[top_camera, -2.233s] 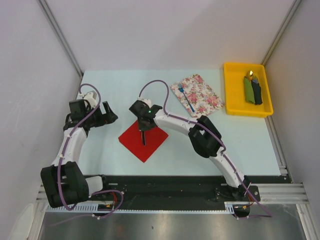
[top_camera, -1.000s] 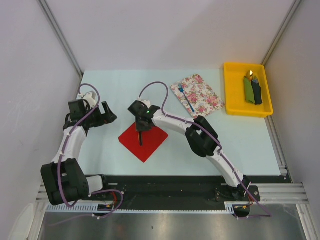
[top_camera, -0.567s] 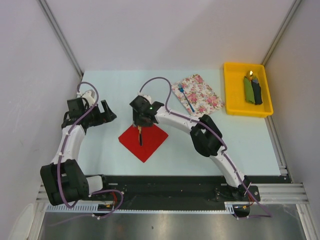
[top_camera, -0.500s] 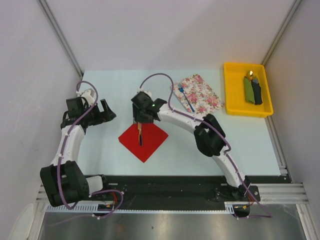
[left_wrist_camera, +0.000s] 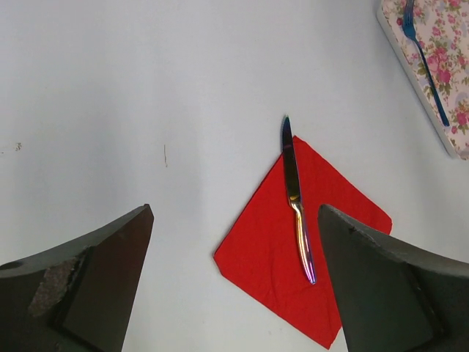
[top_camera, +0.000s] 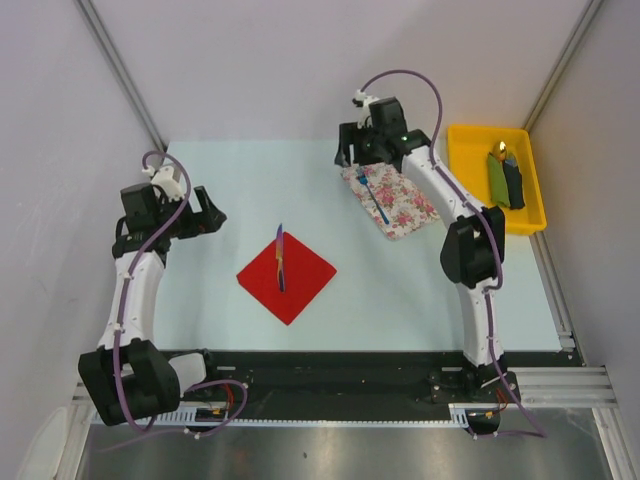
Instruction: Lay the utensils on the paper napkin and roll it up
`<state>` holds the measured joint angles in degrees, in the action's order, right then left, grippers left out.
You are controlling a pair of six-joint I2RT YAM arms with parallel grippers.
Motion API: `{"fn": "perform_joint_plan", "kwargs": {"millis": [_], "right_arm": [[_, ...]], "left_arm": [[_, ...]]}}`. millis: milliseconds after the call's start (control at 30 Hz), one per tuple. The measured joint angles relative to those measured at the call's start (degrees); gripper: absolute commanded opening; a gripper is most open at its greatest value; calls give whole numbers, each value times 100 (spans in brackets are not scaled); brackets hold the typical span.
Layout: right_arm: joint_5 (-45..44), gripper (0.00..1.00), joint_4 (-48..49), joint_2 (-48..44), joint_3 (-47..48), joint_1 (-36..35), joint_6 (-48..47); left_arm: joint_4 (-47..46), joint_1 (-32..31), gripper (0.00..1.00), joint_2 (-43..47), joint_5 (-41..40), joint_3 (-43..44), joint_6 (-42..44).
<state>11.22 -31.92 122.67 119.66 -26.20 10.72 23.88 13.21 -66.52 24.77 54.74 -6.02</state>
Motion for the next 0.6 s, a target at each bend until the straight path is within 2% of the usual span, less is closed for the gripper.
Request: {"fn": "perform_joint_plan", "kwargs": {"millis": [133,300,600], "right_arm": [[225,68,-216,761,820,496,-476],[247,61,-538,1309,975,815,-903],[-48,52,-673,1838,992,859,-1287]], "left_arm": [[13,0,100,-28,-4,72,9],[33,0,100,-149,-11,114,11],[35,0,100,-280,-11,114,7]]}}
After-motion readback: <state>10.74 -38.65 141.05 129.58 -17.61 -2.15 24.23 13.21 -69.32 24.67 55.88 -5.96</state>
